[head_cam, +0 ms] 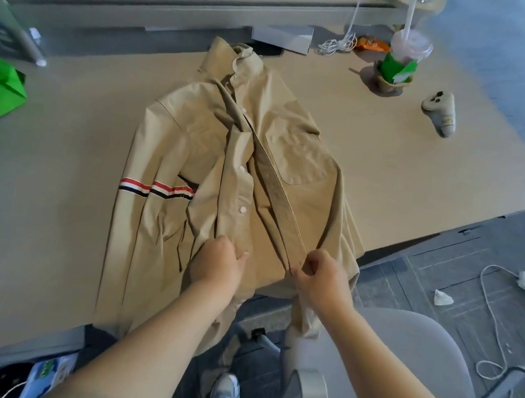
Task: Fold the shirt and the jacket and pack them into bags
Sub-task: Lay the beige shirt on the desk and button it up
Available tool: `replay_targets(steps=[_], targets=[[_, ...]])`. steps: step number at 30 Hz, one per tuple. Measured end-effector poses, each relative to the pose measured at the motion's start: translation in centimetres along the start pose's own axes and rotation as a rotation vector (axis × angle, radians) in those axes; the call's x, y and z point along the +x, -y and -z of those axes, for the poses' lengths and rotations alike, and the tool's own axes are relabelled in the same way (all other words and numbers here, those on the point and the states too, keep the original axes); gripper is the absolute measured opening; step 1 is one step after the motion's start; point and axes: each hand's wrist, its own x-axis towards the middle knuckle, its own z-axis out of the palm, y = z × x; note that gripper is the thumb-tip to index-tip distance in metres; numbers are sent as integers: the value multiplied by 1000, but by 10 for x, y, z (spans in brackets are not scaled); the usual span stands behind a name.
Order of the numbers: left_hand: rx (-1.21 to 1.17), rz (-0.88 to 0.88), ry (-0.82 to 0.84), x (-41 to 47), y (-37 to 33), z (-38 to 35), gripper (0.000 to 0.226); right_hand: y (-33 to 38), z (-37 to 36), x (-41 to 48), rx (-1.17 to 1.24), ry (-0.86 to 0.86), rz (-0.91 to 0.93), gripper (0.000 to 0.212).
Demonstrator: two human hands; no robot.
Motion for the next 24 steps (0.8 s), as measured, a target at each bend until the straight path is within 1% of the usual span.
replay_targets(steps=[2,4,6,8,10,12,15,20,22,24], targets=[[48,-12,50,6,-1,1,31,0,-2,4,38,13,-15,15],[85,-16,86,7,-4,2,32,3,0,6,138,23,-57,9],[108,16,56,2,-10,0,36,6,2,6,246,55,-119,14],[114,60,17,-5,-16,-3,49,6,3,3,279,51,-132,18],[91,91,-2,-6,-16,-5,52,6,4,1,292,46,-126,18],[65,107,-21,-3,-11,-5,43,7,5,0,316,45,-121,17],[25,66,-20,0,-3,-5,26,10,4,-3,370,35,-103,19],[-198,50,24,-19,5,3,17,18,1,-17,466,35,-50,19],[-262,15,42,-38,9,4,13,19,0,-23,467,66,-38,17],[-318,-28,25,-54,12,7,14,19,-1,-28,476,109,-36,17]])
